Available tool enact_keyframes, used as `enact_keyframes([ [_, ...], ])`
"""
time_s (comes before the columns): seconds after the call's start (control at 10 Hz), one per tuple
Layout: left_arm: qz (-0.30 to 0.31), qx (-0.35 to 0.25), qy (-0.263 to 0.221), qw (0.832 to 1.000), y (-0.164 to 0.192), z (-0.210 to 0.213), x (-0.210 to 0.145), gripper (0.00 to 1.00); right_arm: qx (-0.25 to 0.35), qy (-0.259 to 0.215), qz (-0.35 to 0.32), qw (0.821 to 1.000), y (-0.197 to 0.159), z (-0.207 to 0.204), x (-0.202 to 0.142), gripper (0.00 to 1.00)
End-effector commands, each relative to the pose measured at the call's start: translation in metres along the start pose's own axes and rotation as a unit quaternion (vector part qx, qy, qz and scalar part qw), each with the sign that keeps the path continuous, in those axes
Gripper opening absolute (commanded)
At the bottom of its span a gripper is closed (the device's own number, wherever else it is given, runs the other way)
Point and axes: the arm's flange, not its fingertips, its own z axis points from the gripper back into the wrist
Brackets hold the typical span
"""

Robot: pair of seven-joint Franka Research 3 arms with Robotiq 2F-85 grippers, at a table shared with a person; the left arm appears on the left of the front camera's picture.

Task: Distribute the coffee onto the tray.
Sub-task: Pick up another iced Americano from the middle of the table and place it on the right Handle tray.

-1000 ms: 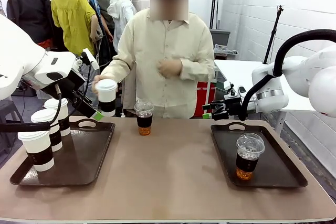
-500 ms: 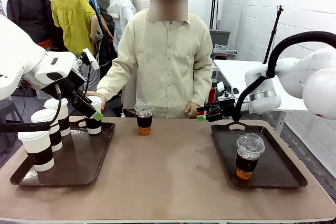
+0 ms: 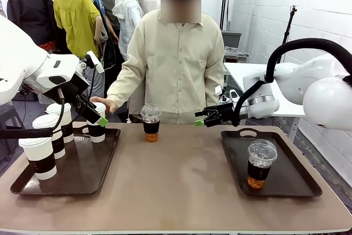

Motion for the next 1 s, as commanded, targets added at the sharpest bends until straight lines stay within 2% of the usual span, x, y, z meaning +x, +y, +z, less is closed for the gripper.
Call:
enact_keyframes([
  [0.0,0.0,-0.001,0.002,1.0,0.0,0.001,-0.001,1.0,-0.006,-0.005,-0.009,1.0,-0.014,-0.021,-0.003,1.0],
  [0.2,0.0,-0.001,0.002,1.0,0.0,0.001,-0.001,1.0,-0.013,-0.035,-0.013,0.999,-0.018,-0.036,-0.009,1.0],
  [0.6,0.0,-0.001,0.002,1.0,0.0,0.001,-0.001,1.0,0.003,-0.032,-0.01,0.999,-0.018,-0.061,-0.016,1.0],
  [0.8,0.0,-0.001,0.002,1.0,0.0,0.001,-0.001,1.0,0.02,-0.023,0.008,1.0,-0.014,-0.054,-0.017,1.0],
  [0.9,0.0,-0.001,0.002,1.0,0.0,0.001,-0.001,1.0,0.012,-0.028,-0.016,0.999,-0.009,-0.057,-0.019,1.0],
])
